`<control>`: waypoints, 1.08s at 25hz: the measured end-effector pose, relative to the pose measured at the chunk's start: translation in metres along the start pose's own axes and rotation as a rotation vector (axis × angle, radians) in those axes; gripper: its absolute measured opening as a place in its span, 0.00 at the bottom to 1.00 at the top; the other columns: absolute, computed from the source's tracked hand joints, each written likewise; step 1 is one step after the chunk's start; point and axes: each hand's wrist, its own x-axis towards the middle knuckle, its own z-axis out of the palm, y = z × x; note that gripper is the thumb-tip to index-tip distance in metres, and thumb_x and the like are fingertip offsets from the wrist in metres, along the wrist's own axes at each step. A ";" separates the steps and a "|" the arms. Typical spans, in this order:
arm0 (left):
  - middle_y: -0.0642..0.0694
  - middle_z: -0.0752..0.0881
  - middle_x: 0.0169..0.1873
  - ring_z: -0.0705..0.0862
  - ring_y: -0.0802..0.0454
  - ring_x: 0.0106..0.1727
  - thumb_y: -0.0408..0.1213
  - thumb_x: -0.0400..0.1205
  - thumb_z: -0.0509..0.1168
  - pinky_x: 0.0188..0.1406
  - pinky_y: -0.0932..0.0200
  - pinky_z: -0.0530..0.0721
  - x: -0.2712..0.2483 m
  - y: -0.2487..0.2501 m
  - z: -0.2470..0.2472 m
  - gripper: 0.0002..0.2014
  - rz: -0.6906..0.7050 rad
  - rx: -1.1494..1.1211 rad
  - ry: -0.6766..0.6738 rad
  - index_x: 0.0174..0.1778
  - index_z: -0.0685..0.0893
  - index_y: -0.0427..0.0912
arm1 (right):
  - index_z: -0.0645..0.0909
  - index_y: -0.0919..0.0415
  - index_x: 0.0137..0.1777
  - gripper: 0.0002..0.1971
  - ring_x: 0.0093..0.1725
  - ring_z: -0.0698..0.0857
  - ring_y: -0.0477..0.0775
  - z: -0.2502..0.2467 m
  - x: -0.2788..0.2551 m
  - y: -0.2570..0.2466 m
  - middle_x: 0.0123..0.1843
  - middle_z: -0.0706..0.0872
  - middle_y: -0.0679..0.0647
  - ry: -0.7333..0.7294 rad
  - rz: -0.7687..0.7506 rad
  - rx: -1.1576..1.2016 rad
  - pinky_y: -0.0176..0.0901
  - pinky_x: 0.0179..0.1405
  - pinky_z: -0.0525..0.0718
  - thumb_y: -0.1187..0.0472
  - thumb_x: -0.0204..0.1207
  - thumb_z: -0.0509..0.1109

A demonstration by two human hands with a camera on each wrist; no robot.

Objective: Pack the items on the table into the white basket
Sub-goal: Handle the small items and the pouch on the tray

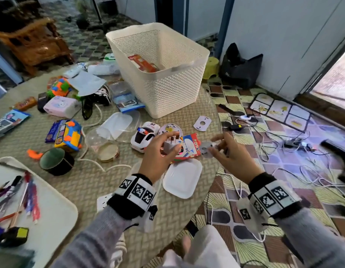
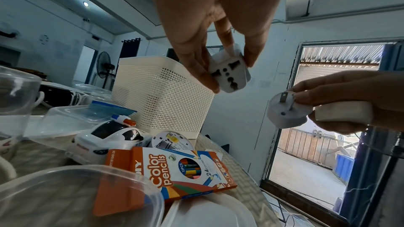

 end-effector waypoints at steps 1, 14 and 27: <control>0.49 0.83 0.58 0.85 0.53 0.58 0.44 0.78 0.69 0.55 0.51 0.86 0.004 0.001 0.001 0.15 0.000 0.002 0.000 0.62 0.82 0.51 | 0.76 0.52 0.56 0.11 0.30 0.78 0.46 0.000 0.004 0.001 0.39 0.83 0.49 0.009 -0.005 0.003 0.46 0.35 0.79 0.51 0.78 0.70; 0.57 0.84 0.54 0.80 0.71 0.48 0.37 0.79 0.71 0.45 0.76 0.78 0.090 0.000 0.032 0.14 0.005 0.123 0.134 0.61 0.83 0.50 | 0.85 0.51 0.54 0.08 0.34 0.80 0.47 -0.019 0.125 0.032 0.39 0.86 0.51 -0.025 -0.156 0.005 0.47 0.38 0.81 0.52 0.77 0.70; 0.57 0.84 0.52 0.82 0.59 0.49 0.38 0.77 0.73 0.49 0.65 0.82 0.224 0.052 0.155 0.13 -0.070 0.105 0.409 0.57 0.84 0.53 | 0.84 0.49 0.56 0.13 0.35 0.80 0.41 -0.145 0.267 0.124 0.43 0.85 0.48 -0.262 -0.357 -0.052 0.40 0.35 0.80 0.46 0.77 0.66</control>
